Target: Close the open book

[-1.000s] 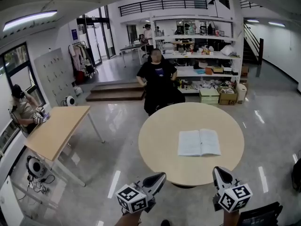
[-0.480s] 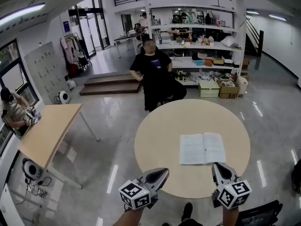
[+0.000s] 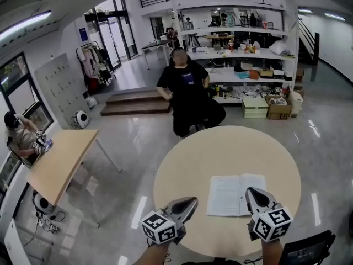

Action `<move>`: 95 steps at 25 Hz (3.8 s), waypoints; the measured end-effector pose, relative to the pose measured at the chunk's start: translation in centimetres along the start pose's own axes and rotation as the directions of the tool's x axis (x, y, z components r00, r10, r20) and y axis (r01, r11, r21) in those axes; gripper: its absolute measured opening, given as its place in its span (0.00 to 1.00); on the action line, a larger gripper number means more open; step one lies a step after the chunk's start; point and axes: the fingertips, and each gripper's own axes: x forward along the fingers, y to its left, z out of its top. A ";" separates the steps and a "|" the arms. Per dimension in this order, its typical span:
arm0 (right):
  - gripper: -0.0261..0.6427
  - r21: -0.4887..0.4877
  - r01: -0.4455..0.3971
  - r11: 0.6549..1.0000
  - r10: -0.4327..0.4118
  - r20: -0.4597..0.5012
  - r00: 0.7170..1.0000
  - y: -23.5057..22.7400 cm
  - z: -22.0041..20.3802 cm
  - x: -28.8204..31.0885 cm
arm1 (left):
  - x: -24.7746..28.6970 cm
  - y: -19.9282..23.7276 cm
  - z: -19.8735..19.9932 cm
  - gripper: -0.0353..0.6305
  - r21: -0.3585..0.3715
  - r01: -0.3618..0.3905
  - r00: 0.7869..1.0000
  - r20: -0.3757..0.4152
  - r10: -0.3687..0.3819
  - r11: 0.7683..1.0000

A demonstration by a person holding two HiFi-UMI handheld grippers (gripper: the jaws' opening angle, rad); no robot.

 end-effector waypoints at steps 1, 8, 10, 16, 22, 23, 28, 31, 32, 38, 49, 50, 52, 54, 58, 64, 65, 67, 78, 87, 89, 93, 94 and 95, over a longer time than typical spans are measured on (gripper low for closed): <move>0.04 -0.009 -0.008 1.000 0.008 -0.007 1.000 -0.3 0.1 0.6 | 0.4 0.4 0.2 0.04 0.000 -0.003 1.000 0.001 0.003 1.000; 0.04 -0.012 0.008 1.000 -0.009 -0.055 0.998 -2.6 -0.6 5.8 | 3.9 4.5 -0.6 0.04 -0.026 -0.013 0.999 -0.044 0.012 1.000; 0.04 0.019 0.032 0.999 -0.030 -0.075 0.997 -3.3 -1.8 7.6 | 4.8 6.1 -1.7 0.04 -0.053 -0.014 0.998 -0.062 0.011 0.999; 0.13 0.090 0.097 0.991 -0.075 -0.224 0.972 -4.1 -8.1 12.3 | 6.9 10.6 -6.5 0.04 -0.111 -0.027 0.985 -0.173 0.007 0.993; 0.35 0.094 0.142 0.985 -0.090 -0.424 0.901 -3.2 -16.7 17.0 | 8.0 13.0 -11.8 0.04 -0.192 -0.044 0.961 -0.278 -0.011 0.980; 0.37 0.090 0.150 0.985 -0.092 -0.461 0.883 -2.7 -18.3 17.5 | 7.9 13.2 -12.8 0.04 -0.200 -0.048 0.953 -0.301 -0.014 0.979; 0.42 0.045 0.179 0.983 -0.116 -0.601 0.791 -1.5 -25.3 18.9 | 7.9 14.9 -18.5 0.04 -0.259 -0.109 0.909 -0.417 -0.010 0.960; 0.42 0.007 0.183 0.983 -0.136 -0.645 0.752 -1.8 -29.2 20.4 | 8.5 16.6 -21.8 0.04 -0.273 -0.134 0.888 -0.460 -0.006 0.953; 0.42 0.000 0.183 0.983 -0.138 -0.658 0.740 -1.8 -30.3 21.0 | 8.6 17.0 -22.8 0.04 -0.272 -0.138 0.880 -0.476 -0.009 0.952; 0.42 -0.055 0.208 0.977 -0.186 -0.700 0.690 -1.4 -32.6 21.5 | 8.3 16.6 -23.8 0.04 -0.293 -0.123 0.853 -0.520 -0.051 0.948; 0.42 -0.226 0.206 0.952 -0.306 -0.724 0.619 -1.6 -33.7 20.9 | 8.5 15.1 -23.4 0.04 -0.296 -0.071 0.845 -0.526 -0.100 0.952; 0.42 -0.225 0.209 0.952 -0.307 -0.720 0.622 -1.7 -33.7 20.8 | 8.5 14.9 -23.5 0.04 -0.298 -0.069 0.844 -0.526 -0.103 0.952; 0.42 -0.220 0.207 0.953 -0.302 -0.714 0.632 -1.8 -33.8 20.7 | 8.4 14.7 -23.7 0.04 -0.300 -0.064 0.844 -0.525 -0.109 0.952; 0.41 -0.211 0.209 0.955 -0.296 -0.716 0.632 -1.9 -33.8 20.7 | 8.3 14.7 -23.8 0.04 -0.300 -0.058 0.844 -0.524 -0.114 0.952; 0.35 -0.208 0.216 0.954 -0.299 -0.719 0.627 -2.3 -33.9 20.7 | 8.5 14.7 -23.8 0.04 -0.306 -0.054 0.851 -0.513 -0.117 0.950; 0.30 -0.179 0.237 0.955 -0.291 -0.725 0.624 -3.0 -34.0 20.6 | 9.3 14.8 -23.6 0.04 -0.304 -0.038 0.858 -0.499 -0.125 0.952; 0.29 -0.169 0.242 0.955 -0.287 -0.725 0.625 -3.1 -34.1 20.6 | 9.4 14.7 -23.5 0.04 -0.304 -0.035 0.859 -0.496 -0.127 0.952; 0.26 -0.147 0.259 0.955 -0.282 -0.724 0.629 -3.5 -34.1 20.5 | 9.4 14.4 -23.6 0.04 -0.302 -0.029 0.859 -0.494 -0.131 0.953; 0.11 -0.087 0.284 0.955 -0.262 -0.696 0.669 -3.3 -32.6 19.0 | 8.6 14.1 -21.9 0.04 -0.288 -0.030 0.880 -0.462 -0.111 0.957; 0.08 0.011 0.330 0.944 -0.245 -0.645 0.723 -4.4 -30.0 18.2 | 9.6 14.3 -21.7 0.04 -0.294 -0.023 0.890 -0.442 -0.114 0.956; 0.08 0.033 0.336 0.941 -0.242 -0.629 0.739 -4.8 -29.0 17.8 | 10.1 13.9 -21.4 0.04 -0.291 -0.015 0.890 -0.439 -0.120 0.957; 0.08 0.082 0.340 0.937 -0.230 -0.588 0.775 -4.9 -26.2 16.6 | 10.9 12.6 -20.4 0.04 -0.284 0.006 0.889 -0.437 -0.135 0.959; 0.08 0.095 0.339 0.936 -0.225 -0.579 0.784 -5.0 -25.5 16.2 | 11.1 12.2 -20.2 0.04 -0.285 0.009 0.889 -0.436 -0.138 0.959; 0.08 0.108 0.339 0.935 -0.221 -0.569 0.792 -5.1 -24.9 15.8 | 11.3 11.9 -20.1 0.04 -0.285 0.011 0.889 -0.436 -0.140 0.958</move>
